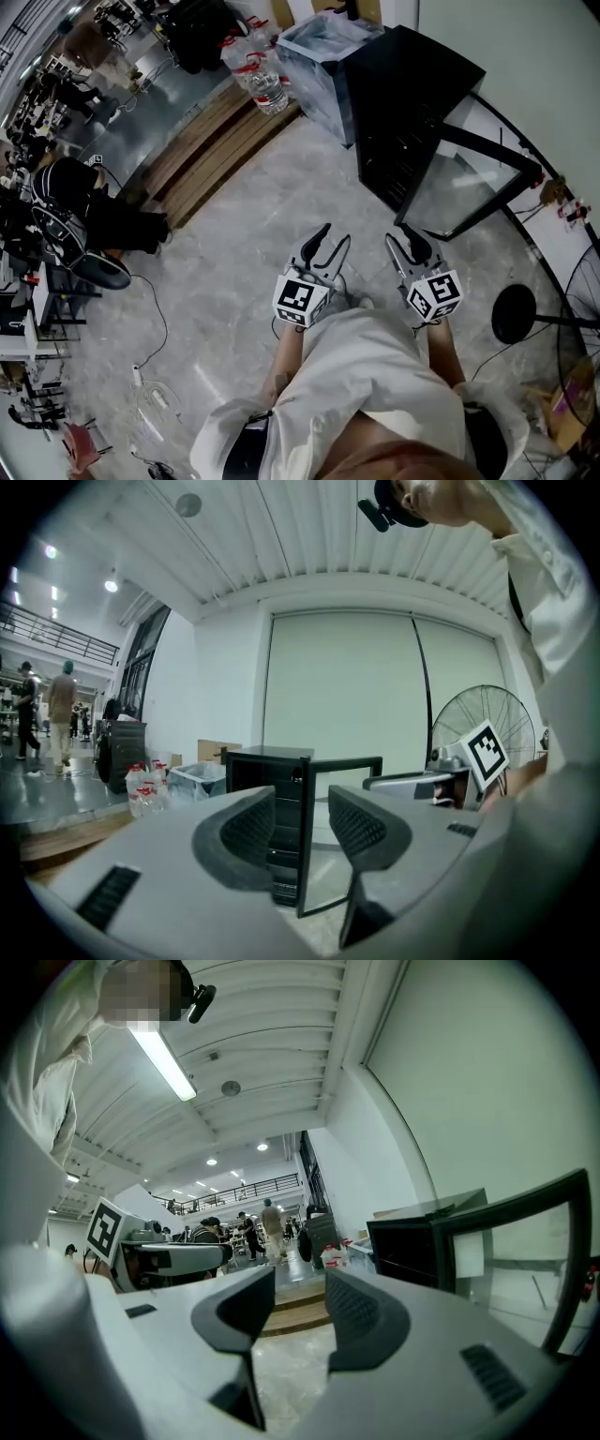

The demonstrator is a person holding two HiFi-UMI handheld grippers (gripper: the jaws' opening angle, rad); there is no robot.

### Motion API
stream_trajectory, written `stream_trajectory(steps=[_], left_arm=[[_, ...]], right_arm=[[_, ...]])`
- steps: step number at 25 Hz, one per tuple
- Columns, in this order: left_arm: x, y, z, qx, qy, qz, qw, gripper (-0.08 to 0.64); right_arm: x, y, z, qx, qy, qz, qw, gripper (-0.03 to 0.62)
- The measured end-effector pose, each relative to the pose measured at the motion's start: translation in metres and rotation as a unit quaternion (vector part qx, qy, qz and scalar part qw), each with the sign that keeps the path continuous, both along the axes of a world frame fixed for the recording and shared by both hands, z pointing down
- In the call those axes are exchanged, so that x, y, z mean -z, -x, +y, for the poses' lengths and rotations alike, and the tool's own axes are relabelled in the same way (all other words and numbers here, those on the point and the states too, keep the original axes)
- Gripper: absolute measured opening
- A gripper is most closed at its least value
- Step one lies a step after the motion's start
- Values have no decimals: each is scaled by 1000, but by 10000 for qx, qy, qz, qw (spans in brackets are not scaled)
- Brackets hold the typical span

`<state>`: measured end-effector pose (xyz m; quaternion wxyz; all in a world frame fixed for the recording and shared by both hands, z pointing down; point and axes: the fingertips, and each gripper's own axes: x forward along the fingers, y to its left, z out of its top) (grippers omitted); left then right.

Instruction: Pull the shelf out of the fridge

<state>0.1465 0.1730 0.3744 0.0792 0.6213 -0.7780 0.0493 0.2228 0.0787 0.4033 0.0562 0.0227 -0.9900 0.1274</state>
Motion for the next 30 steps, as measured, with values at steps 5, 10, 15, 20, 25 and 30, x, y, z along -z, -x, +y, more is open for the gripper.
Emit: stream_trajectory(steps=[5, 10, 15, 20, 25, 30], left_arm=[[-3, 16, -10, -11, -53, 22, 10000, 184], [-4, 39, -21, -65, -122, 52, 9999, 184], [-6, 73, -33, -162, -148, 53, 9997, 184], [-9, 113, -46, -314, -157, 97, 9993, 184], [-6, 151, -57, -545, -180, 122, 9983, 184], [-7, 186, -66, -750, -182, 153, 9969, 183]], right_arm=[[-3, 14, -9, -9, -31, 25, 10000, 167], [-4, 34, -17, -70, -101, 83, 9999, 166], [-6, 63, -27, -177, -133, 139, 9997, 166], [-6, 100, -38, -320, -168, 175, 9992, 166], [-3, 135, -45, -516, -175, 211, 9983, 166], [-2, 168, -48, -723, -176, 270, 9969, 166]])
